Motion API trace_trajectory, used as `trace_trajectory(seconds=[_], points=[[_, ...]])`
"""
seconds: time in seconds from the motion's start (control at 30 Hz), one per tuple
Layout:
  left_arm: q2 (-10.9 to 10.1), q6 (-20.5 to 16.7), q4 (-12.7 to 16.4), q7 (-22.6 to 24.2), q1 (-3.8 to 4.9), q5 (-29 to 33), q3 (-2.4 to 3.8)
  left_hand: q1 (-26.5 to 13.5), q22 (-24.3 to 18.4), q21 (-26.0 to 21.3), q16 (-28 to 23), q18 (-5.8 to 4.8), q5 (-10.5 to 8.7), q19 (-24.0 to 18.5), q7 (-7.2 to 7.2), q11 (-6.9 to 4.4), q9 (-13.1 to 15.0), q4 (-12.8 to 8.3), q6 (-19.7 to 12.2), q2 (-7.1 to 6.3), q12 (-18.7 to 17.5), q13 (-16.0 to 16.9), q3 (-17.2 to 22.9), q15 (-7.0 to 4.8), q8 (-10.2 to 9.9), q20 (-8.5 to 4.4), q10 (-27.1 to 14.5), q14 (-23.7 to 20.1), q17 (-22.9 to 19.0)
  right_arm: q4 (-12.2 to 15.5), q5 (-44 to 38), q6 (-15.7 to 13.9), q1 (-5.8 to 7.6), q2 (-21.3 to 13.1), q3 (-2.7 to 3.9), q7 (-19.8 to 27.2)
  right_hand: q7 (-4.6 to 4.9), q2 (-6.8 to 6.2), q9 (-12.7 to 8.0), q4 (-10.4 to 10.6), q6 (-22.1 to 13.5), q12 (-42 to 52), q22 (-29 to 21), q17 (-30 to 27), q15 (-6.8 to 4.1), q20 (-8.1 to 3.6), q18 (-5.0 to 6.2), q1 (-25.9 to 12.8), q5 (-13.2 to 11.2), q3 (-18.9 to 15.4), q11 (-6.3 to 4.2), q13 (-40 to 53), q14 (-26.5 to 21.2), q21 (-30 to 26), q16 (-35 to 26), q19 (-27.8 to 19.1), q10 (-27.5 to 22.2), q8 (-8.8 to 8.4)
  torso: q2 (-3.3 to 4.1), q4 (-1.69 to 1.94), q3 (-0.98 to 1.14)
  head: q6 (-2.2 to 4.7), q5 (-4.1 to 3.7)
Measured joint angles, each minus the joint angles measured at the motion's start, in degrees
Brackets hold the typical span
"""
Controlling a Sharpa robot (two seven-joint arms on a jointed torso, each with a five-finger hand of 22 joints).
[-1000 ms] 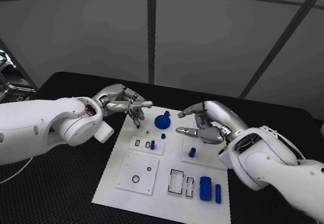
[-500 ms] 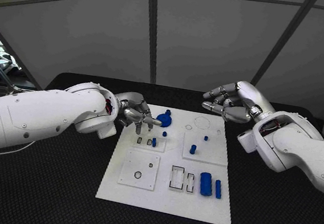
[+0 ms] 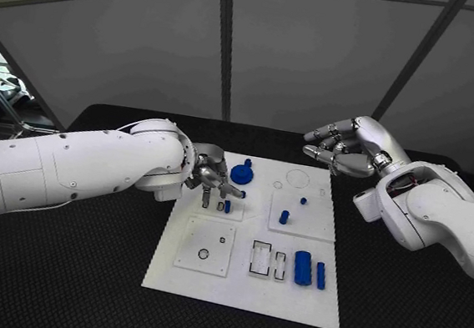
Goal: Assemble the parts on the task board
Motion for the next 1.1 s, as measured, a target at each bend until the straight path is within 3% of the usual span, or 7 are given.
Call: trace_trajectory(seconds=[0.17, 0.33, 0.4, 1.1], points=[[0.92, 0.84, -0.25, -1.56, 0.21, -0.86, -0.27, -0.22, 2.75, 1.67, -0.36, -0.02, 0.00, 1.06, 0.00, -0.17, 1.37, -0.13, -0.41, 0.22, 2.53, 2.86, -0.91, 0.00, 1.17, 0.00, 1.21, 0.00, 0.60, -0.10, -0.23, -0.38, 0.01, 0.13, -0.01, -0.23, 0.00, -0.39, 0.00, 0.08, 0.00, -0.39, -0.33, 0.17, 0.00, 0.00, 0.00, 0.39, 3.33, 0.76, 0.00, -0.40, 0.40, -0.44, -0.34, 0.00, 0.00, 0.00, 0.05, 0.00, -0.05, -0.17, -0.01], [1.45, 1.92, -0.44, -2.90, 0.32, -1.35, -0.33, -0.52, 3.26, 2.11, -0.64, -0.04, 0.00, 1.27, -0.21, -0.40, 2.38, 0.01, -0.62, 0.53, 4.12, 4.64, -1.53, -0.01, 1.80, -0.20, 1.88, -0.01, 1.02, -0.24, -0.62, -0.88, 0.01, 0.30, -0.01, -0.45, 0.00, -0.39, 0.01, 0.15, 0.00, -0.39, -0.57, 0.12, 0.00, 0.00, 0.04, 0.39, 3.55, 0.83, 0.00, -0.46, 0.40, -0.76, -0.83, 0.00, 0.00, -0.20, 0.05, 0.01, -0.06, -0.42, 0.03], [1.61, 2.38, -0.55, -3.44, 0.33, -1.52, -0.35, -0.52, 3.26, 2.11, -0.78, -0.03, 0.01, 1.39, -0.22, -0.40, 2.70, -0.15, -0.62, 0.53, 4.29, 5.09, -1.68, -0.01, 2.22, -0.08, 1.88, -0.01, 1.16, -0.26, -0.77, -1.07, 0.01, 0.36, -0.01, -0.52, 0.00, -0.39, 0.01, 0.15, 0.00, -0.39, -0.61, 0.04, 0.00, 0.00, 0.89, 0.39, 3.55, 0.83, 0.00, -0.48, 0.40, -0.81, -0.84, 0.00, 0.00, -0.20, 0.06, 0.02, -0.07, -0.48, 0.08], [3.08, 5.02, -1.69, -5.78, 0.41, -2.31, -0.38, 0.17, 3.25, 2.45, -1.28, -0.01, 0.01, 1.67, -0.28, -0.43, 4.57, -0.31, -1.51, 1.22, 4.85, 5.73, -2.48, -0.21, 3.65, -0.21, 2.29, 0.18, 1.80, -0.66, -1.31, -1.52, 0.01, 0.97, -0.02, -1.09, 0.21, -0.63, 0.01, 0.62, -0.21, -0.39, -1.16, -0.14, 0.01, 0.00, 0.89, 0.14, 4.87, 1.30, 0.00, -0.78, 0.40, -1.38, -1.69, 0.01, 0.00, -0.44, 0.14, 0.03, -0.07, -1.10, 0.01]])
